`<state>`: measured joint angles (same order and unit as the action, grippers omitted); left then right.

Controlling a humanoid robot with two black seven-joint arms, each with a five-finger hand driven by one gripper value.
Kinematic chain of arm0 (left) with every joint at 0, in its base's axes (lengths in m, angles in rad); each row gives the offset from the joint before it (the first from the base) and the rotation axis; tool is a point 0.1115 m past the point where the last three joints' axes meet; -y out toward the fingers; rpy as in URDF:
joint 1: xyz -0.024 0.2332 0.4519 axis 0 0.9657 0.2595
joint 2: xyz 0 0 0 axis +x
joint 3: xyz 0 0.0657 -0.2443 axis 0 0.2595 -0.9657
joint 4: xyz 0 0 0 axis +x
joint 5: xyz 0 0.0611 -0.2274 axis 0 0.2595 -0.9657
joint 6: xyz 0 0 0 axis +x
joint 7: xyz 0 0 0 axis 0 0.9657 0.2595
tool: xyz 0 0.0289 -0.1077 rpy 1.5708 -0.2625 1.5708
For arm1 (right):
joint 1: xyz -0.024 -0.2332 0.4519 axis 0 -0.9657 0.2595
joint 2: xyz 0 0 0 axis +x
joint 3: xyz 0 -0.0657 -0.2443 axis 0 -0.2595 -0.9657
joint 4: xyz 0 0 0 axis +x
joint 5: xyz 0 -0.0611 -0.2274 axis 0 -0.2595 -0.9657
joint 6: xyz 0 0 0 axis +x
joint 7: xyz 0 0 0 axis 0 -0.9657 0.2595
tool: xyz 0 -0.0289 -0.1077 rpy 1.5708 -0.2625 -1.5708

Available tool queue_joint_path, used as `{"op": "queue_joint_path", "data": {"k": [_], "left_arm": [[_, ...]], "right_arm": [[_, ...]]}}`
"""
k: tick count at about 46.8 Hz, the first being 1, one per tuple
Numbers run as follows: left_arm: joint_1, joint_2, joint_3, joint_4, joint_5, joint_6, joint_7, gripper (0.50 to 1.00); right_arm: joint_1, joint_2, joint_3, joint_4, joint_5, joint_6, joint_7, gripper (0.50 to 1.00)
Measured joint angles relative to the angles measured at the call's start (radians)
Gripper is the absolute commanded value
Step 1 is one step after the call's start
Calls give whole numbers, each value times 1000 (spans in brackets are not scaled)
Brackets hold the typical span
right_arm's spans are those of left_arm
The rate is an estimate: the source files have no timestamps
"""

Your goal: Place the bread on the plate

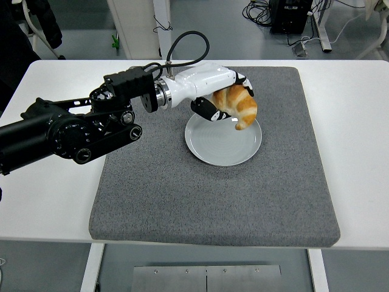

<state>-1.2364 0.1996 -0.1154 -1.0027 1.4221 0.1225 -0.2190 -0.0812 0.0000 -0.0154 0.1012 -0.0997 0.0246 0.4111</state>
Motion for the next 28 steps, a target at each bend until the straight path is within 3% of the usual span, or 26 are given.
{"op": "queue_joint_path", "data": {"k": [6,20,28], "left_arm": [[1,-46,8,67,0,0,0,510],[24,-87,14,109,0,0,1,510],[33,-112,109,158,-13,10,3,510]], "right_arm": [[0,0,0,0,0,0,0,1000],[0,0,0,0,0,1,0,1000],[0,0,0,0,0,1,0,1000]]}}
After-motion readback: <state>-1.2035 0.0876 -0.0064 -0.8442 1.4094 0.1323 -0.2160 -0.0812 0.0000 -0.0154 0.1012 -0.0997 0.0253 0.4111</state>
